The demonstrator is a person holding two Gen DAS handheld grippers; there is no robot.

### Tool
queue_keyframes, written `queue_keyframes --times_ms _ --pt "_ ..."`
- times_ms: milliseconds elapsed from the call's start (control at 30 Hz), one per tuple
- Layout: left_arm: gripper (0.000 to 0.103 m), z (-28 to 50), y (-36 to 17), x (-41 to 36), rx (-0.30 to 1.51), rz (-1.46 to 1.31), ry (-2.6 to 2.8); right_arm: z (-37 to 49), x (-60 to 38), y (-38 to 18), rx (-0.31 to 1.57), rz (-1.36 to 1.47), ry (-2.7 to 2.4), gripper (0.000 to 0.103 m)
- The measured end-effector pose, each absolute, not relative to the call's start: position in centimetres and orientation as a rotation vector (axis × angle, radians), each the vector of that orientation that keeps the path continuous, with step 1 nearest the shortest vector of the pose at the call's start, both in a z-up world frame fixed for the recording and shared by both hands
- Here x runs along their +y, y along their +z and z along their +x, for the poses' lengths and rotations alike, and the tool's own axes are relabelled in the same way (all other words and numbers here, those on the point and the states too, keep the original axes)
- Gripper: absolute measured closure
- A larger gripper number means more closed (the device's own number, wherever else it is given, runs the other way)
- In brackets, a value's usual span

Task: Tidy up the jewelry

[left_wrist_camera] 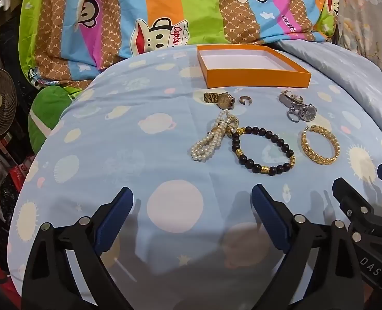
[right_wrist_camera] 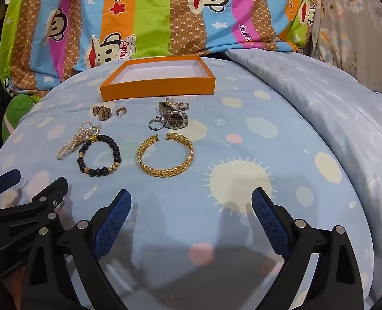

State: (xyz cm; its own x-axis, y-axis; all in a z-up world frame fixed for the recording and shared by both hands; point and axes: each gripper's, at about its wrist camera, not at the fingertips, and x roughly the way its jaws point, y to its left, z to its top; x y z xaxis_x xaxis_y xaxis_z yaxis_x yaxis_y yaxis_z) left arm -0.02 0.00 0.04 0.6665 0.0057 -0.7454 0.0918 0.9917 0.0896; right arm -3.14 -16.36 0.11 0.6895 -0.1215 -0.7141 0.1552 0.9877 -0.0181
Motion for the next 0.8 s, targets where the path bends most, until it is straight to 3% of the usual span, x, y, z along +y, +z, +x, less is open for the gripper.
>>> queue_keyframes --times_ms 800 --pt "0.013 -0.19 0.34 -0.02 0.826 0.124 -0.052 -3.20 -16.48 0.11 0.790 0.047 -0.153 0.010"
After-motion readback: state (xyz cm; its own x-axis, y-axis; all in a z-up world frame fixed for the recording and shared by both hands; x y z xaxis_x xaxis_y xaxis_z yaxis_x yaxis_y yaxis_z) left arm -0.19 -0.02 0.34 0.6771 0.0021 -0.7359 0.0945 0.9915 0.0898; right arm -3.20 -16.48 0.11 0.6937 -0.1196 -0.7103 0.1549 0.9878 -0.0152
